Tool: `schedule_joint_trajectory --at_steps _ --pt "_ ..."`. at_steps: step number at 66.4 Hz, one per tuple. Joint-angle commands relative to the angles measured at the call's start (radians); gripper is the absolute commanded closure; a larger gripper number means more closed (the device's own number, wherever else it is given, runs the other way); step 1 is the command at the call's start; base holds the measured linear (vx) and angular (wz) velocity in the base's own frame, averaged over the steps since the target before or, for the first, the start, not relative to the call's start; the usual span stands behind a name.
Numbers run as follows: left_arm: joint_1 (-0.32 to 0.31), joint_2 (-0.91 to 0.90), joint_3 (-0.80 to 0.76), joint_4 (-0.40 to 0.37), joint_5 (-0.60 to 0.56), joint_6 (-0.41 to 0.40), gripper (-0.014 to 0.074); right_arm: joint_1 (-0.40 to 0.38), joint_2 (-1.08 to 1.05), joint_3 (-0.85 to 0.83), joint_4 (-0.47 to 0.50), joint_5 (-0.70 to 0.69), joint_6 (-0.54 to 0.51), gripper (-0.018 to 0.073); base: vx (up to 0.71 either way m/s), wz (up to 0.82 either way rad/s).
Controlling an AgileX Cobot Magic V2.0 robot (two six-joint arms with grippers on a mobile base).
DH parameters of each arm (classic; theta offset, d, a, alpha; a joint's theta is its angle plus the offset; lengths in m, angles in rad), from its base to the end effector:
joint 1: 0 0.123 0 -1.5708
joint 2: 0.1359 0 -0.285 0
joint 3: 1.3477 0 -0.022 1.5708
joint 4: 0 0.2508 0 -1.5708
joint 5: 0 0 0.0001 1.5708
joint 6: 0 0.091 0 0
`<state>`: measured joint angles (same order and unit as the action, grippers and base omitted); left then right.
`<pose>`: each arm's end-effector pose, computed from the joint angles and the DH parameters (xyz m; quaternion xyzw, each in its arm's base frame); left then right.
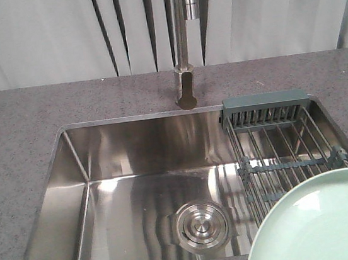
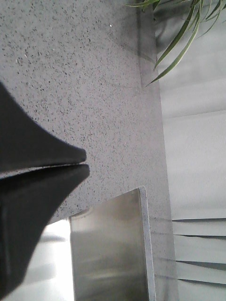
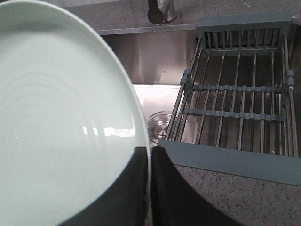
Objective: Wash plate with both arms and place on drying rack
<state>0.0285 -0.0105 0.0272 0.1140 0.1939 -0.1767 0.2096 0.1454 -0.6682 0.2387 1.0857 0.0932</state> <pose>0.0561 0.0036 0.1871 -0.0422 0.7478 -0.0038 0.6626 -0.0052 0.0184 0.3239 -0.0567 0.8459 0.1954 0.4931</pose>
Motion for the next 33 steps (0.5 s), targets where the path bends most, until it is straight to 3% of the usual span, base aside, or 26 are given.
schedule_joint_trajectory --at_steps 1,33 --pt "-0.008 -0.014 -0.026 0.000 -0.075 -0.007 0.0603 -0.004 0.017 -0.023 0.009 -0.074 -0.001 0.0561 0.03 -0.01" --pt "-0.008 -0.014 -0.026 0.000 -0.075 -0.007 0.0603 -0.004 0.017 -0.023 0.009 -0.074 -0.001 0.0561 0.03 0.00"
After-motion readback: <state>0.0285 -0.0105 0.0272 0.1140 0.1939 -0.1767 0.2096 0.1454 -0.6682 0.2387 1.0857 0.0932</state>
